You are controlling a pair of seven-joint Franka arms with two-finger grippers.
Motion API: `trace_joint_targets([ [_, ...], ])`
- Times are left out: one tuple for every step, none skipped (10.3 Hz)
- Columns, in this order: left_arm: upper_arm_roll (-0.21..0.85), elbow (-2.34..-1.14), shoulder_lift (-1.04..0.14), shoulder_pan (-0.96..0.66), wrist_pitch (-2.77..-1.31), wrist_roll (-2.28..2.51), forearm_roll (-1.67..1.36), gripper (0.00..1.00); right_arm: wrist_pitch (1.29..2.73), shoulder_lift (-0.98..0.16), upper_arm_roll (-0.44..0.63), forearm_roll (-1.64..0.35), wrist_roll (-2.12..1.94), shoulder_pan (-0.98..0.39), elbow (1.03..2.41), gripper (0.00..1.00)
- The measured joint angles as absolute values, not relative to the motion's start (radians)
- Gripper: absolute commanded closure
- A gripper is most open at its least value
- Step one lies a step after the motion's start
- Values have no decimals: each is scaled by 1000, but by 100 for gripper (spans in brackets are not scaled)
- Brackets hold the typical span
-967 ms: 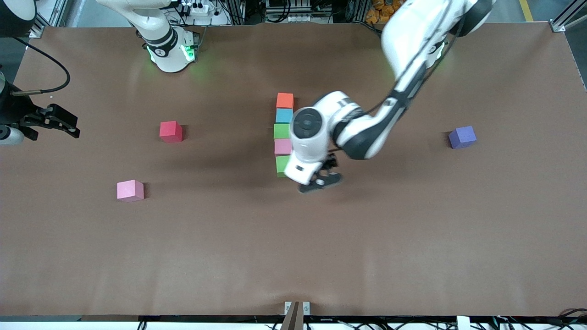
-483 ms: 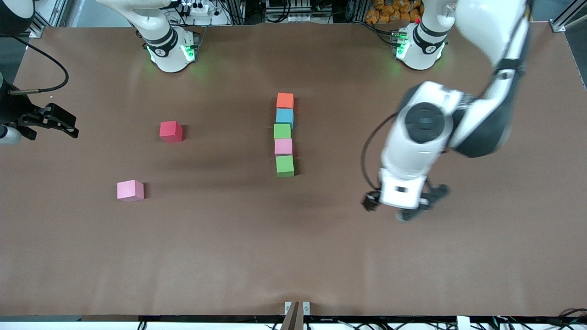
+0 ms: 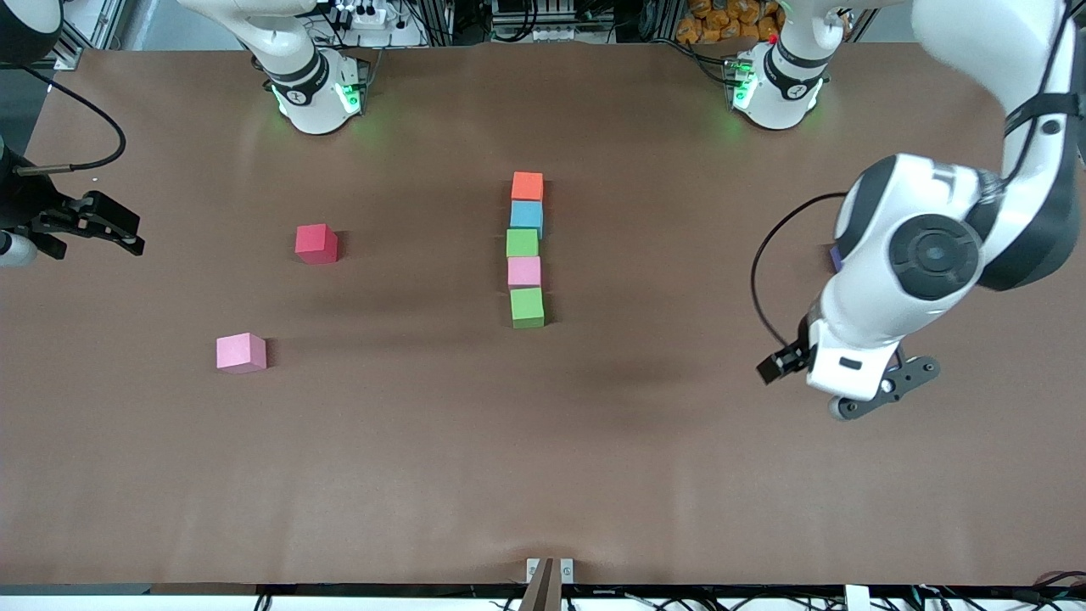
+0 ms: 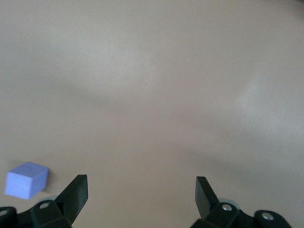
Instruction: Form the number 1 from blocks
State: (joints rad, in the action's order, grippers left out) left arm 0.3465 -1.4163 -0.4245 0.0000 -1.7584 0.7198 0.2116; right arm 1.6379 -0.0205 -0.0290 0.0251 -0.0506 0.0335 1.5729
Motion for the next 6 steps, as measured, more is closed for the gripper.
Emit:
trace_joint_targets([
  [333,-1507,-355,5,-1753,659,179,0,1638,-20,-27,25,-50,34,1570,0],
  [310,-1604,-277,1,-1751,603,136,0,1638,-19,-25,25,-50,34,1567,0],
  [282,-1701,-195,-3,-1752,549,88,0,1638,-18,-24,25,-50,34,1564,0],
  [255,-1772,-119,-4,-1753,508,56,0,1637,-18,-23,25,-50,34,1563,0],
  [223,-1812,-48,-4,-1756,474,39,0,1636,-18,-23,25,-50,34,1562,0],
  [183,-1816,2,-4,-1761,446,33,0,1636,-18,-23,25,-50,34,1562,0],
])
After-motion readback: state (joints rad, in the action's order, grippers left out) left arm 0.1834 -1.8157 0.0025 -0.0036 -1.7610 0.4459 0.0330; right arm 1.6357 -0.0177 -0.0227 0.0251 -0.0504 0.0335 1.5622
